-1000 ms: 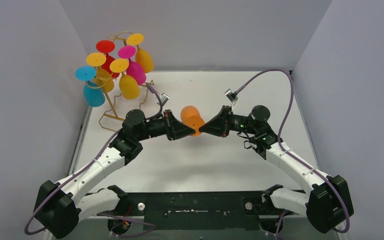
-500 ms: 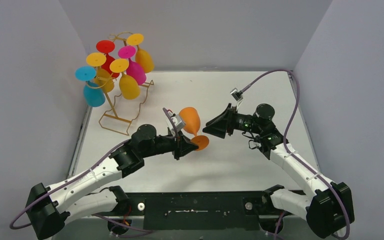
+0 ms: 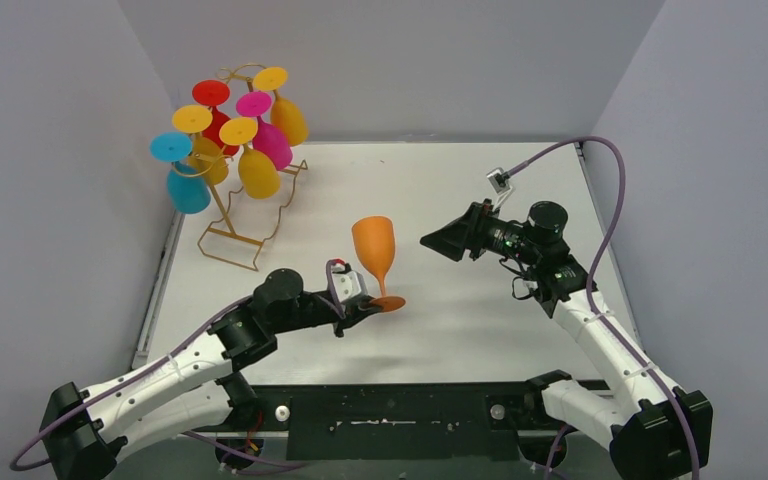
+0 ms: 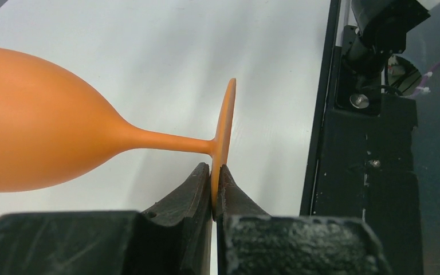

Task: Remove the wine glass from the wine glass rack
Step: Place the wine glass at the center of the board.

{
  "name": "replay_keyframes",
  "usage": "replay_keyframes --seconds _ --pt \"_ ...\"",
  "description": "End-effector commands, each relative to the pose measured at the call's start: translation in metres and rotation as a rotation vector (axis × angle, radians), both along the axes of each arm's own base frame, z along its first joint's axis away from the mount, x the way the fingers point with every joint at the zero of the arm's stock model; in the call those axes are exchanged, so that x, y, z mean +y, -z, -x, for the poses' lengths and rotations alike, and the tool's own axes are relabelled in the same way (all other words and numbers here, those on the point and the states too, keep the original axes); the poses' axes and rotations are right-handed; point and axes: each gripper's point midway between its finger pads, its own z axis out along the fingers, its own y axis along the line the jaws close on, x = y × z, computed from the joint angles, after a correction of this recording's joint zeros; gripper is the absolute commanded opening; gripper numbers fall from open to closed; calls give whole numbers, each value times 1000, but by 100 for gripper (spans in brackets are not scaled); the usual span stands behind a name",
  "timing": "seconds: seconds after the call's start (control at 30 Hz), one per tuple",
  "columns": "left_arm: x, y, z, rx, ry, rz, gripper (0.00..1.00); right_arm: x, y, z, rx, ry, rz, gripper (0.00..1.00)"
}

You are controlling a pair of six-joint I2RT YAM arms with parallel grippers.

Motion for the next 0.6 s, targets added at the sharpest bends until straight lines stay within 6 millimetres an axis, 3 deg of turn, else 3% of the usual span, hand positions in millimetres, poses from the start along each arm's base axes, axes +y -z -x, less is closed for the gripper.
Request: replay_keyframes --seconds 0.0,0.17,0.33,0.57 --pt "-3 -15 5 -150 85 20 0 1 -16 -5 -77 8 -17 83" --pt "-1 -9 16 -279 190 -11 0 2 -20 -7 -147 -12 8 85" --pt "3 -7 12 -338 203 -44 0 5 -25 -12 -219 -97 106 86" --pt "10 19 16 -334 267 -159 0 12 -33 -7 -299 -281 197 86"
